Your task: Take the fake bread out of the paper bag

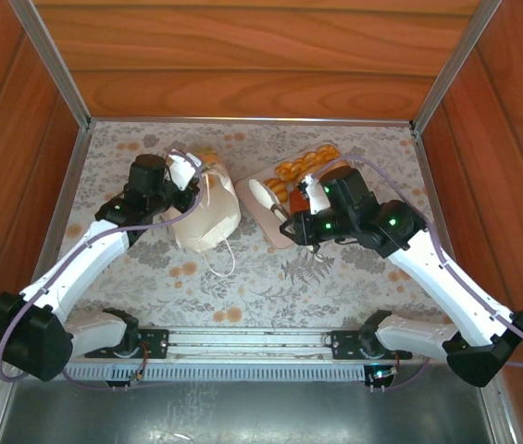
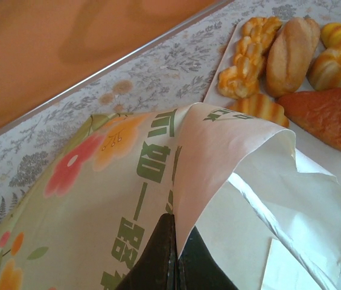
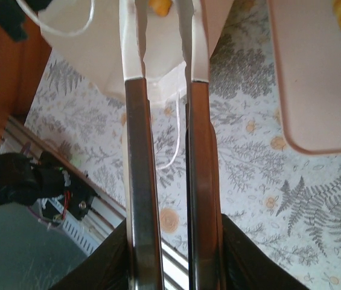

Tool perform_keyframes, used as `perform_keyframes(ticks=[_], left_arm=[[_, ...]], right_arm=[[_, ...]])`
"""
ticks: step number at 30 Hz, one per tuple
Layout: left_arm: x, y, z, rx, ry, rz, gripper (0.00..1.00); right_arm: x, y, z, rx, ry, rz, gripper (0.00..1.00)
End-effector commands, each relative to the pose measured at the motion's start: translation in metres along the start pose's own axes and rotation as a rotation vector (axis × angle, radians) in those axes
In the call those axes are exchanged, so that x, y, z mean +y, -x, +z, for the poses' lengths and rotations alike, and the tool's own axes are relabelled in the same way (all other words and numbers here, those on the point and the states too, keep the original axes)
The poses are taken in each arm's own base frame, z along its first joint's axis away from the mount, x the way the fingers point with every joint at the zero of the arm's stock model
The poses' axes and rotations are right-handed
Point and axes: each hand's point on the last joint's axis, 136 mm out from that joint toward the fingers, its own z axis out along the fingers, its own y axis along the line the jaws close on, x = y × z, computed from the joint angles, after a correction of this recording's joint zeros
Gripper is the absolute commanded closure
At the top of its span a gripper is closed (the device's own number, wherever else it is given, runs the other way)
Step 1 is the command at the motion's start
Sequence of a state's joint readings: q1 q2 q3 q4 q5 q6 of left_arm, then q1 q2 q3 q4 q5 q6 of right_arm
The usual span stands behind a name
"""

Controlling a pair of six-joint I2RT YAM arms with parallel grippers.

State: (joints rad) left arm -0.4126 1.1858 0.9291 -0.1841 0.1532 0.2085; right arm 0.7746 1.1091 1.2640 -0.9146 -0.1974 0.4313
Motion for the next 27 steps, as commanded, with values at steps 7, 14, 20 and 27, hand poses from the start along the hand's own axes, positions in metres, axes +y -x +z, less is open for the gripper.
perform_keyframes(ticks=[7, 14, 20, 27], left_arm=[[0.006, 0.029, -0.002, -0.065, 0.002, -0.004, 1.0], [0.003, 0.035, 0.0, -0.072, -0.018, -0.008, 1.0], [0.003, 0.035, -0.001, -0.07, -0.02, -0.016, 1.0], [0.002, 0.036, 0.0, -0.071, -0.027, -0.041, 1.0]], right_arm=[[0.028, -0.026, 0.023, 0.174, 0.029, -0.115, 0.65], [0.039, -0.001, 0.067, 0.198, -0.027, -0.185, 0.65], [0.043, 0.021, 0.106, 0.192, -0.05, -0.182, 0.65], [0.049, 0.034, 0.155, 0.214, -0.036, -0.111, 0.65]])
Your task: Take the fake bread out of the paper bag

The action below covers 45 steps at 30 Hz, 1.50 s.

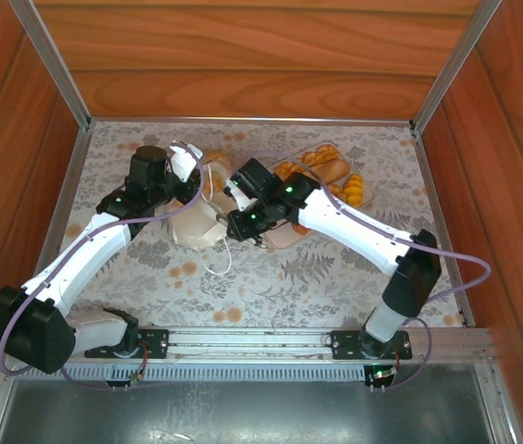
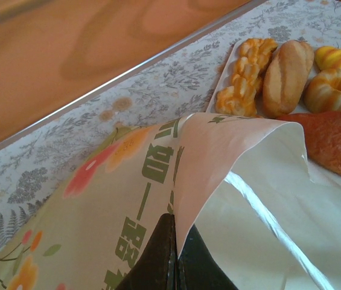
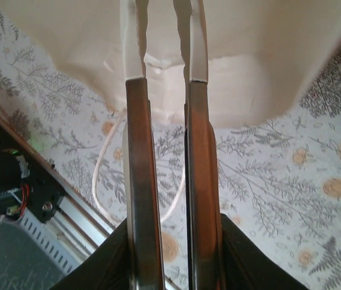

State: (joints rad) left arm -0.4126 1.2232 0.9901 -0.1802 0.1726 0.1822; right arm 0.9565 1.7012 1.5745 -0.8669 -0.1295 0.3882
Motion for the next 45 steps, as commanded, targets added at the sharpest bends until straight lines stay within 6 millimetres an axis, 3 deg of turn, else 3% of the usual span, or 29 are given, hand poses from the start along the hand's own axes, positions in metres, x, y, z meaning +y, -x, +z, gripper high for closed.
perform_keyframes(ticks=[1, 12, 24, 37, 45], left_arm=[[0.0, 0.016, -0.003, -0.041, -0.013, -0.023, 1.0], [-0.007, 0.018, 0.0, -0.055, -0.043, -0.052, 1.0], [-0.023, 0.023, -0.003, -0.07, -0.105, -0.046, 1.0], [-0.008, 0.034, -0.002, -0.08, -0.018, -0.13, 1.0], [-0.016, 0.034, -0.006, -0.091, -0.043, -0.118, 1.0]], right_arm=[[0.013, 0.02, 0.011, -0.035, 0.039, 0.024, 0.65], [0.017, 0.033, 0.041, -0.007, 0.052, 0.07, 0.61], [0.004, 0.058, 0.065, -0.035, -0.037, 0.082, 0.51], [-0.003, 0.04, 0.072, -0.018, -0.031, 0.1, 0.53], [-0.011, 0.035, 0.073, -0.019, -0.049, 0.127, 0.53]])
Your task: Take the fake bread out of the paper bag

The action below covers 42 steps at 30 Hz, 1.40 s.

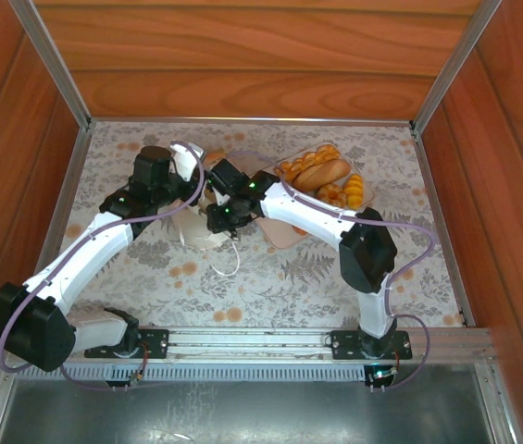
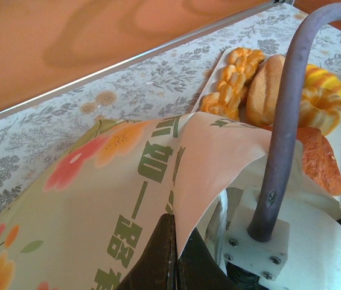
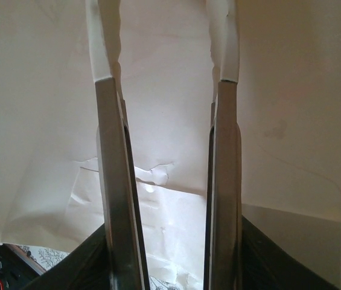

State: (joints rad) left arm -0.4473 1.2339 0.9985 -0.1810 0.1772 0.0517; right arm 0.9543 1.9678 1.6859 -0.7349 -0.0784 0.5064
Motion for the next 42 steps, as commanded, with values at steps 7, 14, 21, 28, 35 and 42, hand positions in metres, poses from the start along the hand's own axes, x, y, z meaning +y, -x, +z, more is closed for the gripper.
perform_keyframes(ticks=[7, 14, 21, 28, 35, 42], left_arm=[[-0.003, 0.035, -0.01, -0.103, 0.003, -0.002, 1.0], [-0.02, 0.034, -0.01, -0.098, -0.082, 0.008, 1.0], [-0.029, 0.024, -0.014, -0.069, -0.126, 0.021, 1.0], [-0.036, 0.02, -0.014, -0.056, -0.164, 0.026, 1.0], [-0.039, 0.02, -0.011, -0.051, -0.189, 0.027, 1.0], [-0.039, 0.019, -0.009, -0.044, -0.19, 0.025, 1.0]], right_arm=[[0.01, -0.008, -0.008, -0.024, 0.056, -0.052, 0.54], [-0.002, -0.003, 0.0, -0.021, -0.01, -0.039, 0.51], [-0.009, 0.006, 0.01, -0.028, -0.049, -0.025, 0.49], [-0.004, 0.013, 0.019, -0.04, -0.029, -0.06, 0.48], [0.001, 0.014, 0.027, -0.057, 0.013, -0.118, 0.48], [-0.009, 0.013, 0.034, -0.057, -0.035, -0.105, 0.67]])
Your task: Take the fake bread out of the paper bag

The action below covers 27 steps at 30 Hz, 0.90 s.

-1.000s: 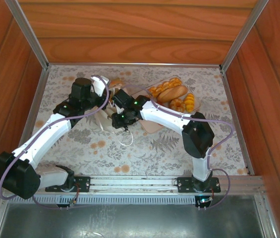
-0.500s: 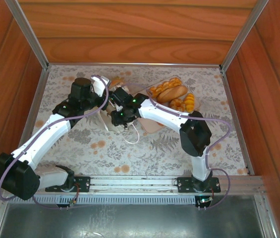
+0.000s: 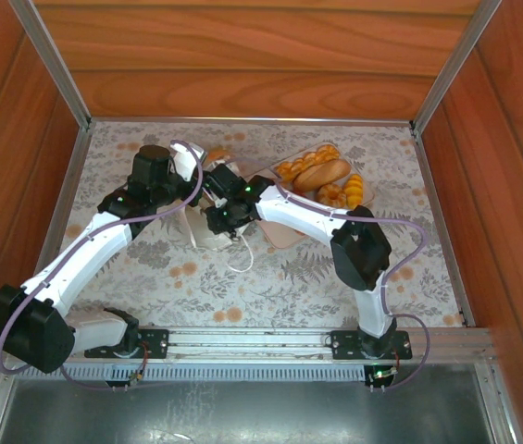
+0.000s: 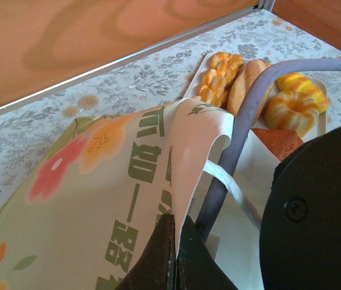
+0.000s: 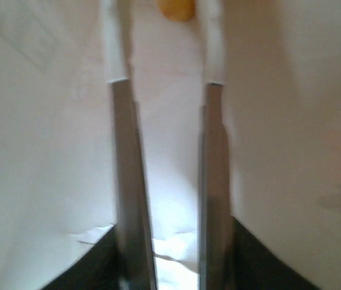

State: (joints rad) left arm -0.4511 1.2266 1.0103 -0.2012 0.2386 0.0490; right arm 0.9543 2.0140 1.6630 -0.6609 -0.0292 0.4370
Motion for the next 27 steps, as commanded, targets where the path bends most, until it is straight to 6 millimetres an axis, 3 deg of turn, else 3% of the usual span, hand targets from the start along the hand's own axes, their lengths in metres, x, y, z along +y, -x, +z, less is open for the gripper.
perform_keyframes(ticks=[1, 6, 10, 14, 18, 27], left_arm=[[-0.026, 0.015, -0.004, -0.041, -0.12, 0.028, 1.0], [-0.02, 0.008, -0.003, -0.028, -0.084, 0.034, 1.0], [-0.015, 0.002, -0.002, -0.017, -0.057, 0.036, 1.0], [-0.013, -0.001, -0.002, -0.014, -0.047, 0.043, 1.0], [-0.013, 0.002, -0.005, -0.024, -0.043, 0.053, 1.0], [-0.012, 0.005, -0.008, -0.037, -0.034, 0.055, 1.0]], right_arm=[[0.002, 0.008, 0.008, -0.036, 0.004, -0.037, 0.71], [0.005, 0.014, -0.008, -0.069, 0.005, -0.053, 0.82], [0.011, 0.016, -0.02, -0.081, 0.029, -0.056, 0.84], [0.014, 0.012, -0.025, -0.074, 0.036, -0.062, 0.73], [0.011, 0.002, -0.025, -0.038, 0.034, -0.037, 0.71], [0.003, -0.017, -0.018, 0.027, 0.012, 0.029, 0.54]])
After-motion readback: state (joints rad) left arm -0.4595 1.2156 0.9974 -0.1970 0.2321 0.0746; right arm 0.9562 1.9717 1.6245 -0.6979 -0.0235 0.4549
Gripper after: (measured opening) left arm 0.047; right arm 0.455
